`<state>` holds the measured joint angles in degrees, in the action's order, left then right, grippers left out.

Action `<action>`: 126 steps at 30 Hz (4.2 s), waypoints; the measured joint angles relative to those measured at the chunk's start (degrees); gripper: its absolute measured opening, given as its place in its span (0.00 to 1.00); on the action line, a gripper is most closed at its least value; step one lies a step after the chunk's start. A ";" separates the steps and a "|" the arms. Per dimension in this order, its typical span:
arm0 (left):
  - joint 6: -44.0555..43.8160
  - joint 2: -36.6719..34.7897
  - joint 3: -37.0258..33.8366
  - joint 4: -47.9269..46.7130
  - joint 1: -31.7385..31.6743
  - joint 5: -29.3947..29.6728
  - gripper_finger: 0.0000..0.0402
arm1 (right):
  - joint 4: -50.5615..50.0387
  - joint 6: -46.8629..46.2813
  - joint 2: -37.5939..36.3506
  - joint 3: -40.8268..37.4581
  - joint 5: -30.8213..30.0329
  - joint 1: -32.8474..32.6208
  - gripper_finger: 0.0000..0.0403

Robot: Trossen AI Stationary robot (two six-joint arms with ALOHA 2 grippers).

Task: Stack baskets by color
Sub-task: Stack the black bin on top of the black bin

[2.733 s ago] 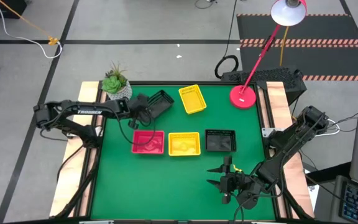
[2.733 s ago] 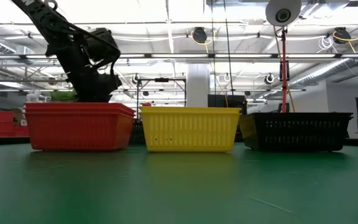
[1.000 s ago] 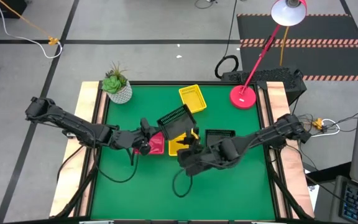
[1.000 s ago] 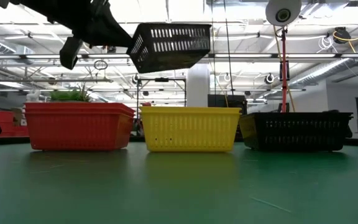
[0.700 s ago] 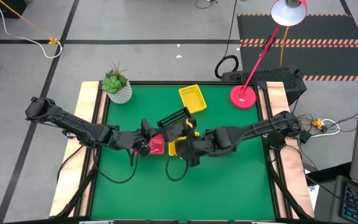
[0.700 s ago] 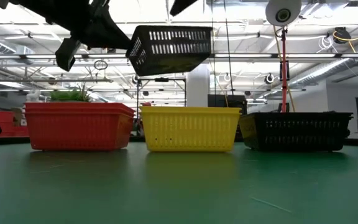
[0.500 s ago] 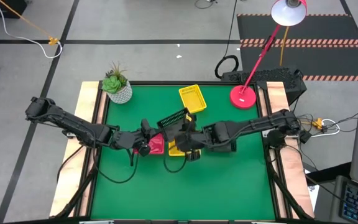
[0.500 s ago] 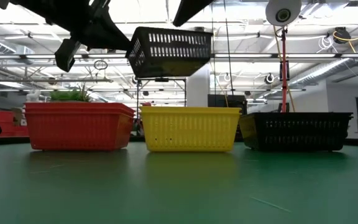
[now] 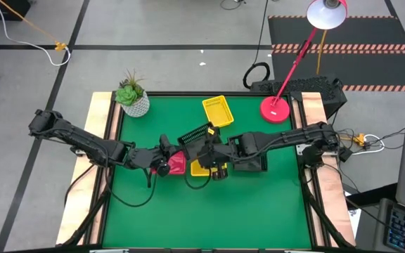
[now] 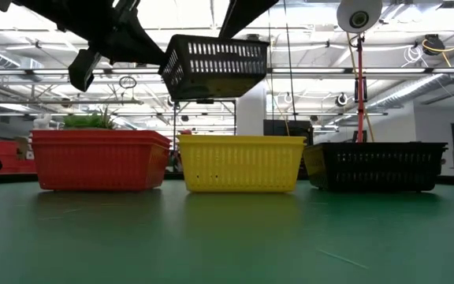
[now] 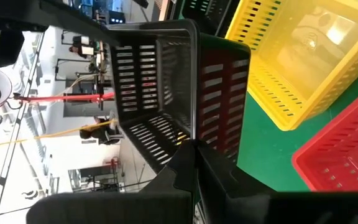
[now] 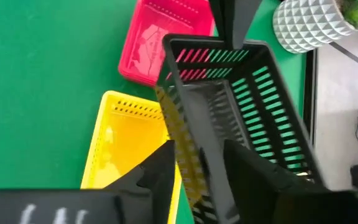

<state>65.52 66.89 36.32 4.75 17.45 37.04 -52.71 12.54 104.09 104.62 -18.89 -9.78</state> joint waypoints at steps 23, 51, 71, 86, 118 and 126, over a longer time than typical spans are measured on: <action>-1.66 0.00 0.00 -0.06 -0.11 -0.16 0.01 | 3.33 2.08 -0.02 -7.04 1.22 0.39 0.02; -25.59 -0.31 0.00 9.05 -2.43 9.13 0.56 | -15.63 -22.71 -7.85 -7.08 0.86 -13.47 0.01; -27.77 -0.31 0.00 9.18 -2.43 9.04 0.56 | -26.32 -40.96 -12.64 -7.04 0.46 -26.01 0.02; -28.35 -0.28 0.00 9.22 -2.43 8.95 0.56 | -28.61 -42.47 -16.85 -14.37 -2.26 -25.76 0.02; -37.72 -0.26 0.00 9.27 -7.36 -2.78 0.56 | -7.21 -33.23 -31.78 -41.68 -1.85 -13.37 0.02; -41.45 -0.26 0.00 11.55 -8.35 -8.05 0.56 | -5.65 -32.61 -31.78 -41.68 -2.12 -12.75 0.02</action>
<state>24.07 66.63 36.32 16.31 9.10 28.99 -58.36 -20.08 72.31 62.94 -21.01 -22.53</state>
